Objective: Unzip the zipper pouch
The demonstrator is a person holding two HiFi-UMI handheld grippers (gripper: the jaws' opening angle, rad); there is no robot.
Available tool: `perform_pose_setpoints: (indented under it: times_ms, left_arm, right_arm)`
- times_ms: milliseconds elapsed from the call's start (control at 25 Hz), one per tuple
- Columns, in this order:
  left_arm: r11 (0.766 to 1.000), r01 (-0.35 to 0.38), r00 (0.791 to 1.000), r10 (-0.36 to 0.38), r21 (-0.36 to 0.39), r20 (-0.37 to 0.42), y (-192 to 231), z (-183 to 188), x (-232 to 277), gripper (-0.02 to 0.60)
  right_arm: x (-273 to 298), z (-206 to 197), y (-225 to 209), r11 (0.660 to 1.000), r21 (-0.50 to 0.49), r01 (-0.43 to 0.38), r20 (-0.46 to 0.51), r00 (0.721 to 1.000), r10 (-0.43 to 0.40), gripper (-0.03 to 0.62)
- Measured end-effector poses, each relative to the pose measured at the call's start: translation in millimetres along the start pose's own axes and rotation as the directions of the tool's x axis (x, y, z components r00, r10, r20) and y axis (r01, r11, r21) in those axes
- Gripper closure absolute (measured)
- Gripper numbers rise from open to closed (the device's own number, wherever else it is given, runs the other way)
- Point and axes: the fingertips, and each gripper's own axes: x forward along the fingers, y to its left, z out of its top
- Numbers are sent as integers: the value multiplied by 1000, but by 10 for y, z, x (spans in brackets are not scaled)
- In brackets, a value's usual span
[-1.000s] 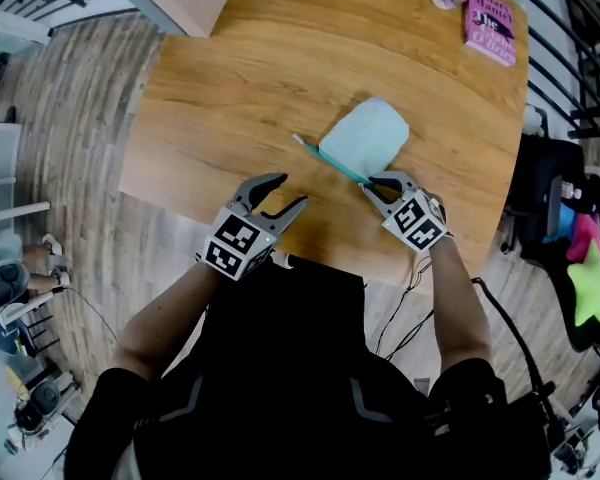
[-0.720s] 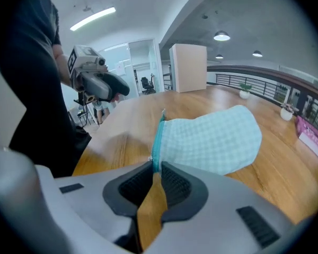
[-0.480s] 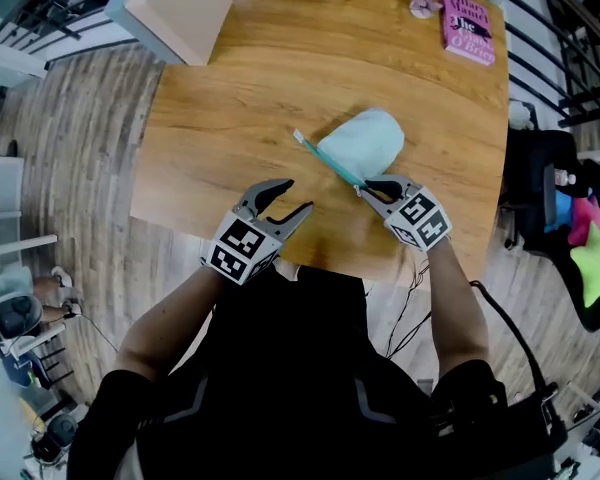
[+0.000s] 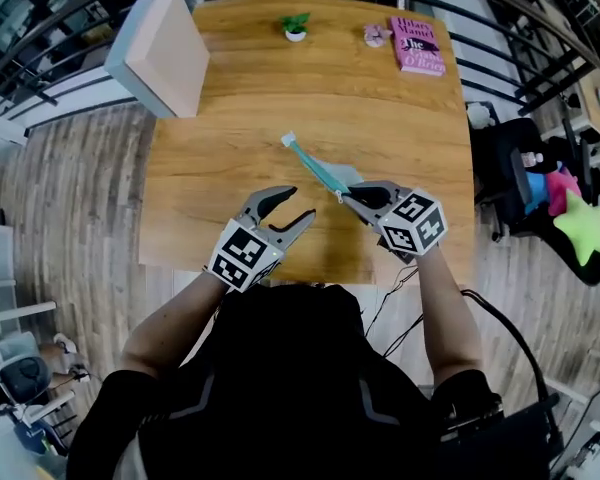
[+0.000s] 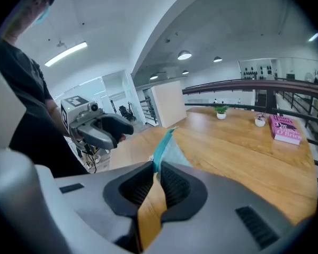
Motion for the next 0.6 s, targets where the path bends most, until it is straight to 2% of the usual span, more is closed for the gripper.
perform_pose_setpoints:
  times_ms: [240,400,520,600]
  left_arm:
    - [987,71,994,-83,147,73,-124,360,-215,374]
    - [963,149,980,-175,226,97,-244,542,-333,377]
    - [934,179,968,-223,309,113,-311,680,-397,377]
    - [927,198,961,-247,318,124,-341,765,-434,383]
  right_arm:
    - [-191,370,340,992,122,26,77,996,-35,543]
    - [-299,557,555,985,168,34,116,992,-54,543]
    - [-366,721,669,980,194,41,146,987,-71,543]
    - [-424,832,746,979,201,42,169,983,-77,543]
